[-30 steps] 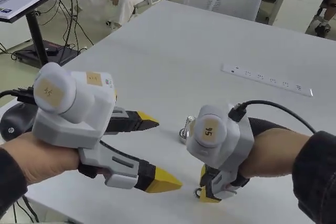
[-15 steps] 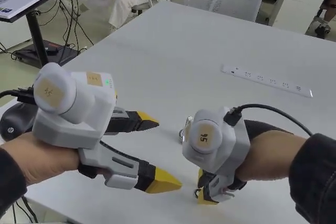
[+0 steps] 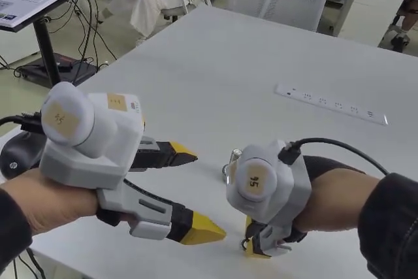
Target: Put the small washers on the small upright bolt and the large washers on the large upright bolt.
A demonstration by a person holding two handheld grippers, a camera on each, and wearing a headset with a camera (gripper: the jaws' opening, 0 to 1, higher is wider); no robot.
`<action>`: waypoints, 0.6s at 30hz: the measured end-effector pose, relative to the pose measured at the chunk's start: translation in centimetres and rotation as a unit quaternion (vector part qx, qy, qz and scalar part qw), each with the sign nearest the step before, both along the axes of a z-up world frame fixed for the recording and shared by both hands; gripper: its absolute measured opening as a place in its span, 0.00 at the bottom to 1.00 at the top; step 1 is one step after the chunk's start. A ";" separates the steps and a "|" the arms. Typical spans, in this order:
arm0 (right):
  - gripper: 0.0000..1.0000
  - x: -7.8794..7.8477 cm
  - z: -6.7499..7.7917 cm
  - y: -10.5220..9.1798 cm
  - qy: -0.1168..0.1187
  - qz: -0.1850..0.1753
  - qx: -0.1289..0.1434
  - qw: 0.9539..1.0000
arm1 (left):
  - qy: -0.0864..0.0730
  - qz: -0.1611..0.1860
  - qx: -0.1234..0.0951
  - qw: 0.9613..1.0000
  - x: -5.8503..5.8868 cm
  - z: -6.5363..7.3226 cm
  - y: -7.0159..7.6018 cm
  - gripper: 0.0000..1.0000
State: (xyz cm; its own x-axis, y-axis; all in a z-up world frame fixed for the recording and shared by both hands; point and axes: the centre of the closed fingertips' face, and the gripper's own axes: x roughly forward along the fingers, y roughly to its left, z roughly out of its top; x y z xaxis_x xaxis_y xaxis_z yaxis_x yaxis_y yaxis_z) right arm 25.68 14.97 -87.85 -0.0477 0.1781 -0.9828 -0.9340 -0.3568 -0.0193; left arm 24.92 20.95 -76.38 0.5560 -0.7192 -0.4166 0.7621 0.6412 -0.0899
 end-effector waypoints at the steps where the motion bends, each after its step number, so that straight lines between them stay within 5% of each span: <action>1: 0.16 0.0 0.0 0.0 0.001 -0.001 0.000 1.000 | 0.000 0.000 0.000 1.000 0.0 0.0 0.0 0.73; 18: 0.14 0.3 -0.1 0.2 0.006 -0.002 0.001 1.000 | -0.001 0.004 -0.001 1.000 0.0 0.1 0.2 0.73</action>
State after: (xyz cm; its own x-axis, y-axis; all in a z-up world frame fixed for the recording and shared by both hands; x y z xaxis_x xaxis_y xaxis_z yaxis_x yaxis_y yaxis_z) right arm 25.98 15.18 -87.93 -0.0595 0.1793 -0.9820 -0.9353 -0.3537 -0.0079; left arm 24.89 21.19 -76.32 0.5625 -0.7154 -0.4144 0.7567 0.6475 -0.0906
